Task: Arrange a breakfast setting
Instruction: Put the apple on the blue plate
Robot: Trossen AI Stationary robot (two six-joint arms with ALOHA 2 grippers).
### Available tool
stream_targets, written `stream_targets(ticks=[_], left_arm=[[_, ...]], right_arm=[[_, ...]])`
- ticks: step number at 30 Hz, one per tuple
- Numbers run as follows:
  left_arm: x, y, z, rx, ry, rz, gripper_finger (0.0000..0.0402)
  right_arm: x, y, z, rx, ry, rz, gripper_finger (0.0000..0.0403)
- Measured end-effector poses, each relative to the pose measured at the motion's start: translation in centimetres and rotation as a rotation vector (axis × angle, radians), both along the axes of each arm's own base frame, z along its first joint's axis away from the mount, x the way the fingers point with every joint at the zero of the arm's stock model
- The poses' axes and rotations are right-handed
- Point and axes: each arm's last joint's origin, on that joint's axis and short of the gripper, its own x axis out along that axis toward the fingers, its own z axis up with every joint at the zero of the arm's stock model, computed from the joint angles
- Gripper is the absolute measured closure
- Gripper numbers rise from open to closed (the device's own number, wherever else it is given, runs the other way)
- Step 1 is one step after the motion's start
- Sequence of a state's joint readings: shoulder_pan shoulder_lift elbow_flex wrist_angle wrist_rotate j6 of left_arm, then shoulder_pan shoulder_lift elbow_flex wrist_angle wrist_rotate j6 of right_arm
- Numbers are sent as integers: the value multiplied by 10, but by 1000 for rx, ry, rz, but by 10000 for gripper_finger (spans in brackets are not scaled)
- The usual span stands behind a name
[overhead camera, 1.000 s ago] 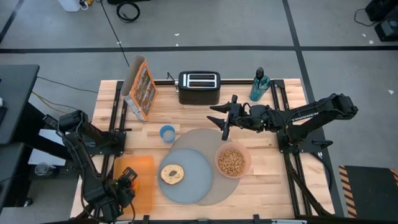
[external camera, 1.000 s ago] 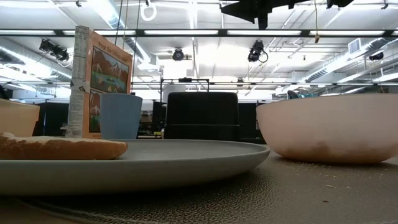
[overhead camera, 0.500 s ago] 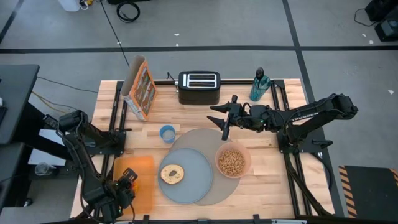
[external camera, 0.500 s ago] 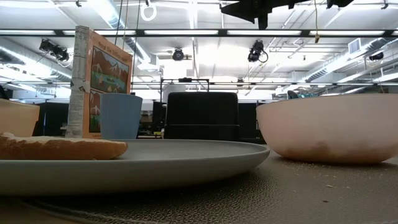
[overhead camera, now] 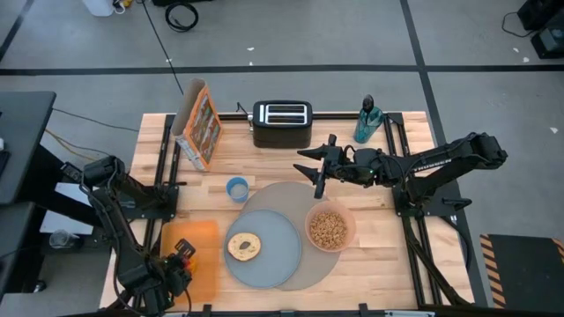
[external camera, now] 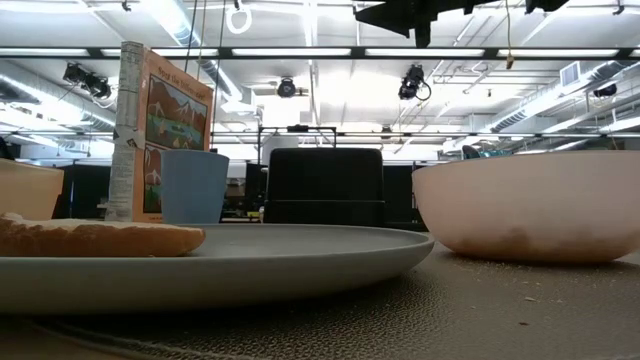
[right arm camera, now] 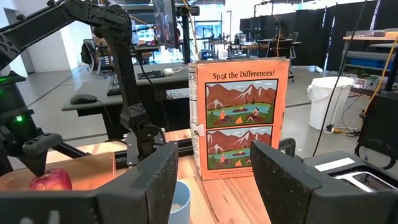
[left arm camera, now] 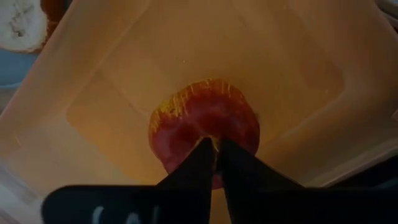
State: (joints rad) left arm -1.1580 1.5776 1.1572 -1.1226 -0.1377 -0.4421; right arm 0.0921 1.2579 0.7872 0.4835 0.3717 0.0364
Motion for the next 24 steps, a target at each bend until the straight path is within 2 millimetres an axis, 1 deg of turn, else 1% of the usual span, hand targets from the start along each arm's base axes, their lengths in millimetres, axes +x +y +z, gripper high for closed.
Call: stream_targets(ticks=[2, 9, 14, 19, 24], left_arm=[[0, 0, 0, 3, 1, -3, 383], [-1, 4, 0, 43, 6, -16, 383], [-3, 8, 8, 96, 27, -16, 383], [0, 14, 25, 68, 5, 9, 383], [7, 28, 48, 35, -57, 52, 383]], right_arm=[[0, 0, 0, 0, 0, 0, 195], [0, 0, 0, 10, -2, 4, 195], [0, 0, -1, 12, 3, 5, 195], [0, 0, -1, 12, 3, 7, 195], [0, 0, -1, 16, 2, 7, 195]])
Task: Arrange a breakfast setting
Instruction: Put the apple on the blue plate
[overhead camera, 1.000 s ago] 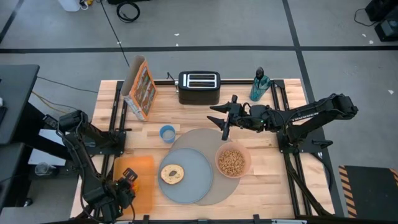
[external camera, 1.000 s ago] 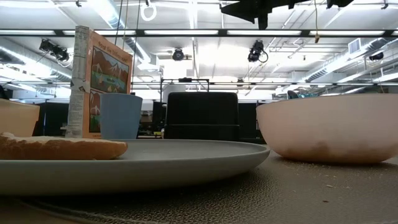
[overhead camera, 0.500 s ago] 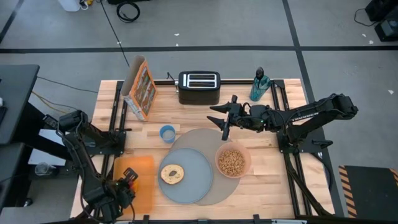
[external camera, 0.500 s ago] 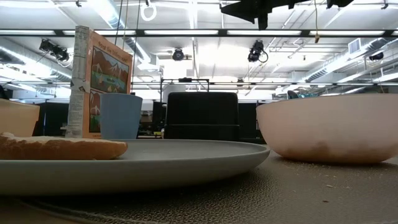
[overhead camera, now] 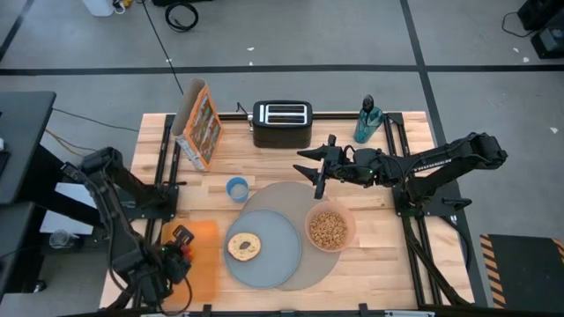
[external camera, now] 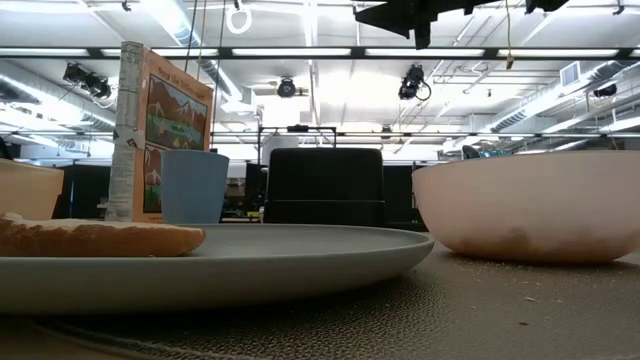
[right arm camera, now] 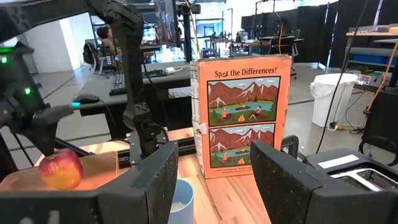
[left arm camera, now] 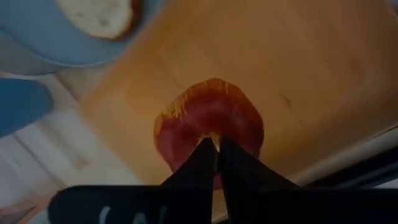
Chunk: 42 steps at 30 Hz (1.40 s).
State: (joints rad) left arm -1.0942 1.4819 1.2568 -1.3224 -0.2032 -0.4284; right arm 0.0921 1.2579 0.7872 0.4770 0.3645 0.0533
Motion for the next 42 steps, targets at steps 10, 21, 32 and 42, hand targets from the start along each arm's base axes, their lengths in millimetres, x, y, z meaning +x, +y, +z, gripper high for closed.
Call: stream_targets(ticks=[10, 21, 32, 42], left_arm=[[30, 42, 43, -130, -245, 45, 383], [99, 81, 46, -149, -408, -8, 384], [160, 132, 33, -219, -448, 8, 383], [214, 164, -9, -287, -429, 25, 383]], right_arm=[[0, 0, 0, 0, 4, 0, 195], [0, 0, -4, 1, 39, 0, 195], [-6, -3, -9, -21, 133, -86, 195], [-25, -4, 5, -95, 154, -105, 195]])
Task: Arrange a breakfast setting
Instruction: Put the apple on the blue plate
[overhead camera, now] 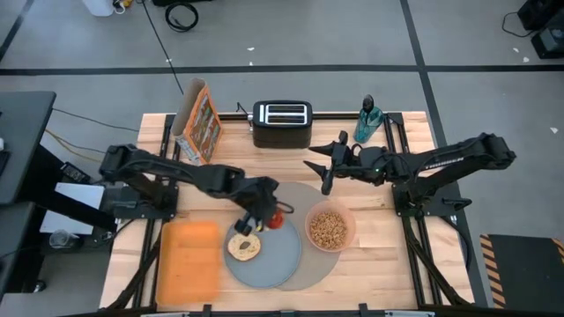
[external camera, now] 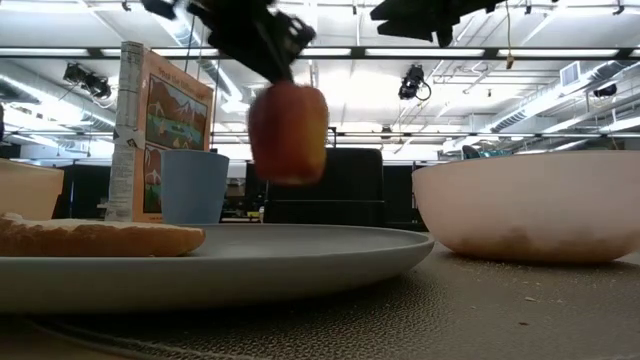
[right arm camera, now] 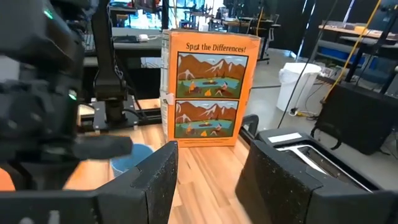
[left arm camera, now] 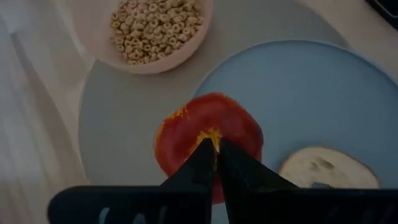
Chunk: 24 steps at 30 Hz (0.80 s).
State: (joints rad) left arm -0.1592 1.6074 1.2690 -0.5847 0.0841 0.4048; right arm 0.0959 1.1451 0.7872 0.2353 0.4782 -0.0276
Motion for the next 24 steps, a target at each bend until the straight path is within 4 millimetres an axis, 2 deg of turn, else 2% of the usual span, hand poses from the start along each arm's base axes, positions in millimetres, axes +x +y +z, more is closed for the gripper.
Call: stream_targets(ticks=[6, 12, 17, 24], left_arm=[[20, 11, -28, -40, 46, 10, 383], [27, 9, -49, -84, 119, -23, 383], [27, 8, -50, -105, 126, -38, 384], [22, 7, -41, -136, 123, -59, 384]], right_arm=[[-4, 0, -3, -5, 55, 0, 195], [-4, 0, -7, -1, 90, -2, 195], [-4, 0, -6, 0, 86, -1, 195], [-4, 0, -6, 0, 80, -1, 195]])
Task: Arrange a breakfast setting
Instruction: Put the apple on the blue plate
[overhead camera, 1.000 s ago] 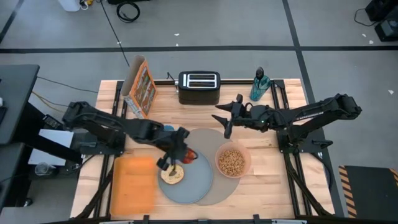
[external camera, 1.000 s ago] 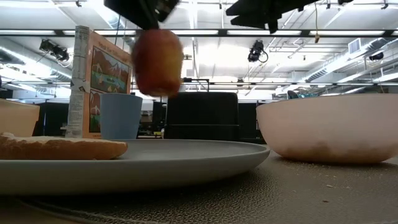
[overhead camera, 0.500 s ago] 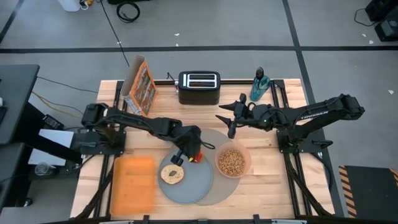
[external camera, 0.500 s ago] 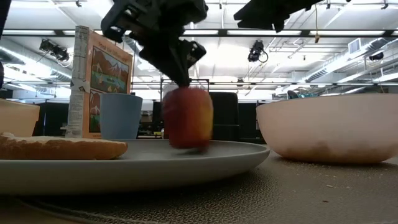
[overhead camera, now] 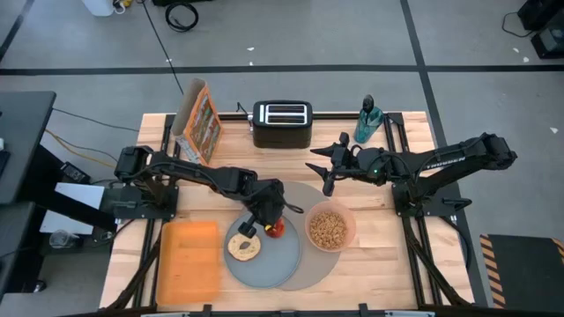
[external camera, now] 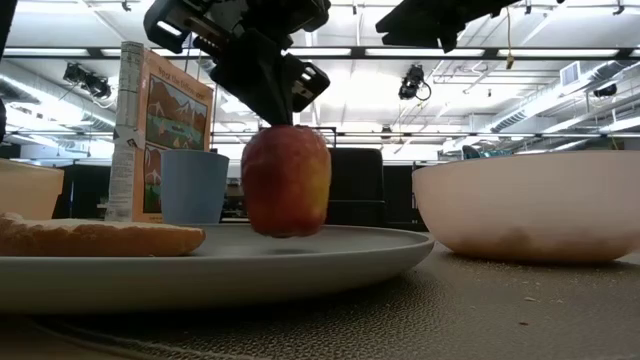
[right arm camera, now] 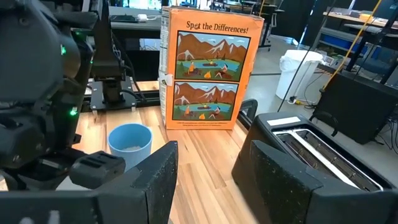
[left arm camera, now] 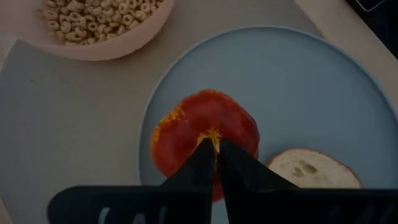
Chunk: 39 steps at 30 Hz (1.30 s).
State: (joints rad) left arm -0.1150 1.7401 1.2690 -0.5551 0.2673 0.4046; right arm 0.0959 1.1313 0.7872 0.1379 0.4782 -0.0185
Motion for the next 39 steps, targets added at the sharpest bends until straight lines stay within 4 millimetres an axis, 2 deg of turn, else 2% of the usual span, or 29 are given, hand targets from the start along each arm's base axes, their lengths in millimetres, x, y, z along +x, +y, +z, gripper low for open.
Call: stream_targets(ticks=[10, 23, 30, 39], left_arm=[[-2, -6, -4, -33, 43, -19, 384], [-6, -26, -13, 2, 99, -48, 379], [-4, -32, -15, 50, 79, -35, 334], [-5, -29, -9, 47, 60, 0, 245]], right_arm=[[0, 0, 0, 0, -3, 0, 195], [0, 0, 1, 1, -7, 0, 195], [0, 0, 1, 15, -18, 5, 195], [1, 0, 1, 18, -22, 5, 195]])
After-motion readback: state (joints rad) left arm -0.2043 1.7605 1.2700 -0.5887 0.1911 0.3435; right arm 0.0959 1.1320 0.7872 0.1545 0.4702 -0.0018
